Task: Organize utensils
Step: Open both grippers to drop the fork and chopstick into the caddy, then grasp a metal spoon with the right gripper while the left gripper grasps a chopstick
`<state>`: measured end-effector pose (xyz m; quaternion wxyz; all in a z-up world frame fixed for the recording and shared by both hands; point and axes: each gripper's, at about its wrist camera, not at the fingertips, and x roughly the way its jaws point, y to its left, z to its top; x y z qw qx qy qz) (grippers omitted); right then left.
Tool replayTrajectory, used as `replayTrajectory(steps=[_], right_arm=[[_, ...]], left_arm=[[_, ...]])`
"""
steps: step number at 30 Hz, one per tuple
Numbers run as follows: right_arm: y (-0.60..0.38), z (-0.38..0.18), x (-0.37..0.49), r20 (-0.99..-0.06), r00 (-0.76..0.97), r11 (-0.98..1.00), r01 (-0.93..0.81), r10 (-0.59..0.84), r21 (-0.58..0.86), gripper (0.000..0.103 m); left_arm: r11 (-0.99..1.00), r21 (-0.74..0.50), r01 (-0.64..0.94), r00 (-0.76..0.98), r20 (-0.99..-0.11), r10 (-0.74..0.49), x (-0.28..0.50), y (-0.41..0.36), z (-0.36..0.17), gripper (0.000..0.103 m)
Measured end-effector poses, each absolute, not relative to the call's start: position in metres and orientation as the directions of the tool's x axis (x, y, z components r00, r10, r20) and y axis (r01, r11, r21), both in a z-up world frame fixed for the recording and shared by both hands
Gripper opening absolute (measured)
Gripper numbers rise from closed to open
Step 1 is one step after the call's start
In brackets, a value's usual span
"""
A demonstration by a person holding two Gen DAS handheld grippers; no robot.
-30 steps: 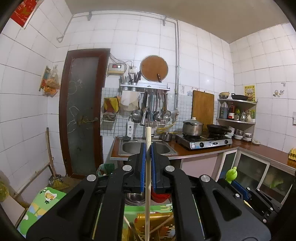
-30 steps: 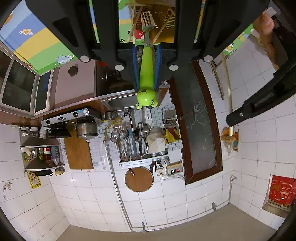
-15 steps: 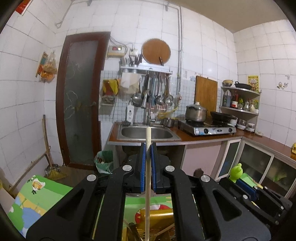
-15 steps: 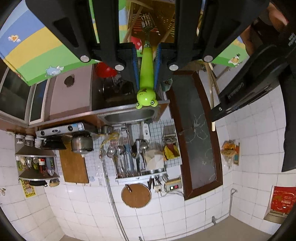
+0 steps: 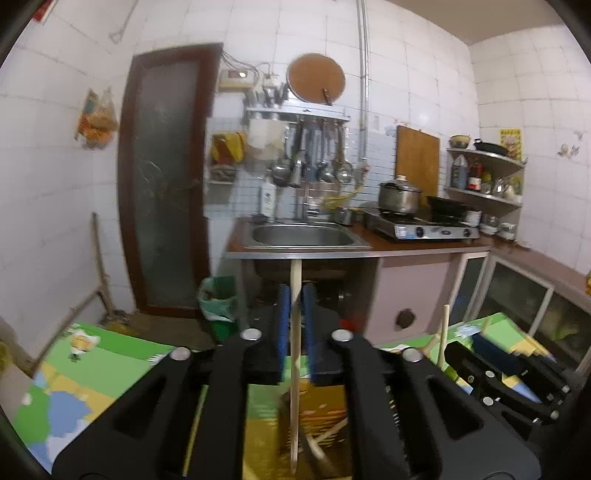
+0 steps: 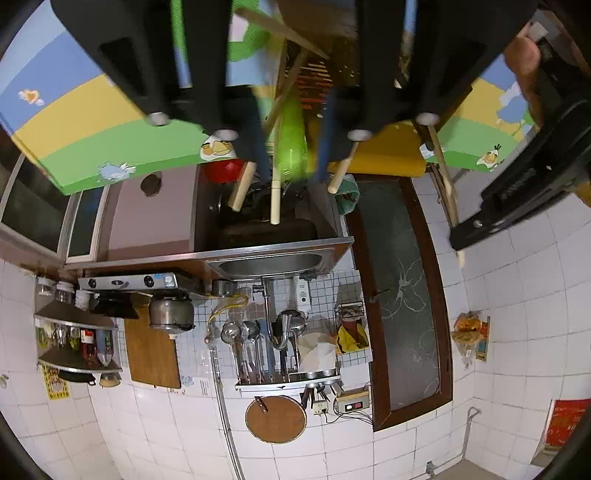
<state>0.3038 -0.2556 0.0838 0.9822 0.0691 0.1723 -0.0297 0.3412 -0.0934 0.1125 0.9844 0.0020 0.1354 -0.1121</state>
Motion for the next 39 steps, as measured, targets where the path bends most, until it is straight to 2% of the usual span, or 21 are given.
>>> replayTrajectory(steps=[1,2,3,4,8,10,15,21,32,39], right_arm=[[-0.256,0.087,0.3,-0.336,0.941,0.989,0.083,-0.038,0.12,0.048],[-0.256,0.091,0.295,-0.326,0.944,0.99,0.087,-0.045,0.113,0.049],[-0.257,0.097,0.287,-0.315,0.948,0.991,0.087,-0.05,0.106,0.051],[-0.258,0.101,0.283,-0.308,0.95,0.991,0.085,-0.049,0.106,0.057],[-0.263,0.119,0.253,-0.271,0.961,0.992,0.078,-0.048,0.098,0.071],[-0.264,0.121,0.236,-0.268,0.962,0.994,0.076,-0.051,0.082,0.076],[-0.262,0.105,0.2,-0.329,0.944,0.996,0.057,-0.03,0.072,0.078],[-0.245,0.063,0.157,-0.428,0.903,0.997,0.049,-0.022,0.052,0.078],[-0.21,-0.009,0.093,-0.594,0.804,0.999,0.003,0.018,0.034,0.078],[-0.195,-0.025,0.074,-0.641,0.766,0.999,-0.03,0.044,0.032,0.078]], left_arm=[[0.976,-0.017,0.216,0.941,-0.264,-0.213,0.336,-0.092,0.114,0.038],[0.978,-0.006,0.207,0.946,-0.253,-0.202,0.327,-0.089,0.118,0.047],[0.98,0.003,0.197,0.952,-0.238,-0.191,0.318,-0.086,0.122,0.059],[0.981,0.008,0.193,0.956,-0.228,-0.186,0.312,-0.084,0.125,0.068],[0.981,0.024,0.19,0.959,-0.217,-0.181,0.279,-0.072,0.139,0.085],[0.982,0.015,0.19,0.956,-0.229,-0.181,0.261,-0.062,0.141,0.098],[0.987,-0.041,0.155,0.934,-0.321,-0.16,0.224,-0.03,0.122,0.098],[0.996,-0.009,0.088,0.9,-0.427,-0.084,0.186,-0.005,0.078,0.098],[0.998,0.029,0.059,0.756,-0.653,-0.026,0.125,0.021,-0.011,0.098],[1.0,-0.015,0.027,0.683,-0.73,-0.029,0.107,0.029,-0.046,0.098]])
